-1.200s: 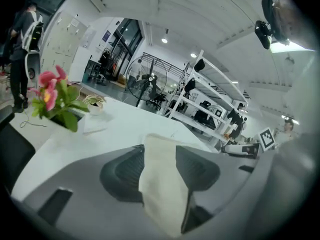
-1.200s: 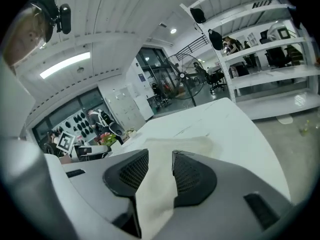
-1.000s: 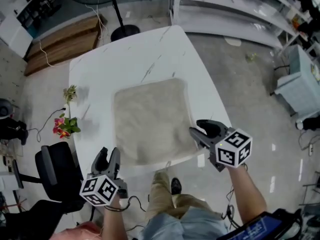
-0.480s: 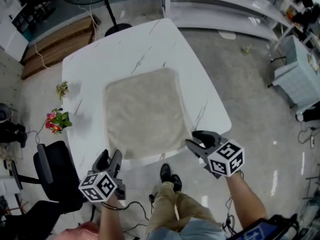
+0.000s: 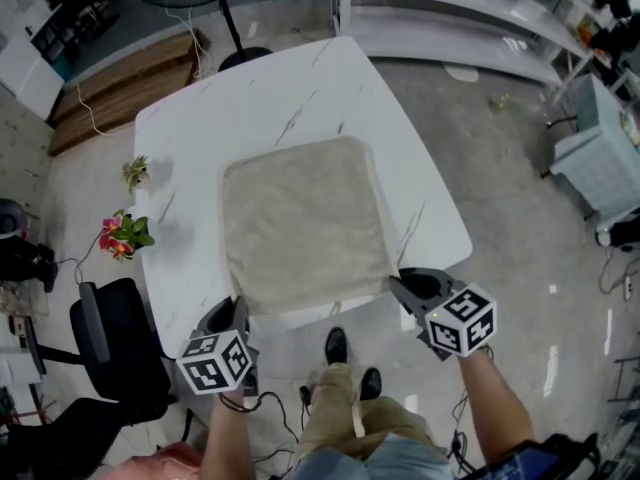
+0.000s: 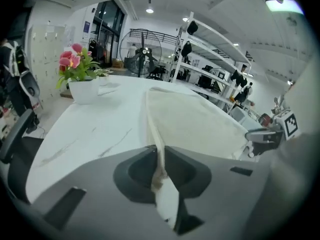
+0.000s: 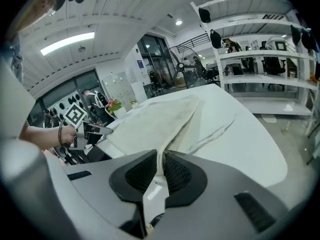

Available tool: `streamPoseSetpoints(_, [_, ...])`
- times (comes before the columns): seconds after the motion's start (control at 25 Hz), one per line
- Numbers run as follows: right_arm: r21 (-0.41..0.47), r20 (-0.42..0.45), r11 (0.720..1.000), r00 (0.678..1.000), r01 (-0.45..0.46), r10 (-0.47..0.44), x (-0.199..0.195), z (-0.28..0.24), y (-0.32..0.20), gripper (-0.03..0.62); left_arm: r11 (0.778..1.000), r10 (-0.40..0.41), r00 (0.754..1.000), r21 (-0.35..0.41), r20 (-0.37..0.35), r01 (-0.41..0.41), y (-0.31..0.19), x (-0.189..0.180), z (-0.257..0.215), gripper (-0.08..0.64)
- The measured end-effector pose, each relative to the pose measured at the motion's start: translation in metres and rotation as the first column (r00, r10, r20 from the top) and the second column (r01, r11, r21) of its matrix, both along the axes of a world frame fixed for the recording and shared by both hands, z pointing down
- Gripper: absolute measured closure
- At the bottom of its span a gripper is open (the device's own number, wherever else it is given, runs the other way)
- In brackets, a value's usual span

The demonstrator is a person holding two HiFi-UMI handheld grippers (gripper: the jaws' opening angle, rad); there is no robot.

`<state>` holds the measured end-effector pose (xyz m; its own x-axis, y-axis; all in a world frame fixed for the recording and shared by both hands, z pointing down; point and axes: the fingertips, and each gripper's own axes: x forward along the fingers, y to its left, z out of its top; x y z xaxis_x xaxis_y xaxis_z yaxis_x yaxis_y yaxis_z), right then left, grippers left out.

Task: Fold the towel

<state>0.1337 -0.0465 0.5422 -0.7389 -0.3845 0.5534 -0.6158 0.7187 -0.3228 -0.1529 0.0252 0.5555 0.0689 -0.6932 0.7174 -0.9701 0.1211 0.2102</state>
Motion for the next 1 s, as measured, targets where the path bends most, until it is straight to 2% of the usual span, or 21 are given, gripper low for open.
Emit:
streamPoseSetpoints(0.16, [-0.014,0.019,1.000,1.000,0.002,-0.002,0.016,-0.002,0.018,0.537,0.997,-0.077,0.988,0.013,-0.138,0.079,0.021,0.002,-0.004,0.512])
streamPoseSetpoints(0.24, [-0.011,0.020,1.000,1.000,0.015,-0.015,0.020,-0.003,0.026,0.537,0.994,-0.106,0.978,0.017,-0.178,0.111,0.032,0.004,-0.004,0.512])
streamPoseSetpoints(0.52, [-0.025,0.020,0.999,0.999,0.033,-0.032,0.031,0.003,0.049,0.537,0.991,-0.132,0.974,0.009,-0.182,0.136,0.066,0.018,-0.001,0.511])
streamPoseSetpoints(0.8, [-0.022,0.037,0.999,0.999,0.041,-0.040,0.031,0.000,0.051,0.540,0.989,-0.143,0.975,0.018,-0.172,0.148,0.068,0.019,-0.006,0.511])
streamPoseSetpoints(1.0, [-0.008,0.073,0.999,0.997,0.034,-0.033,0.028,-0.025,0.049,0.540,0.987,-0.143,0.973,0.053,-0.183,0.155,0.067,0.016,-0.028,0.511])
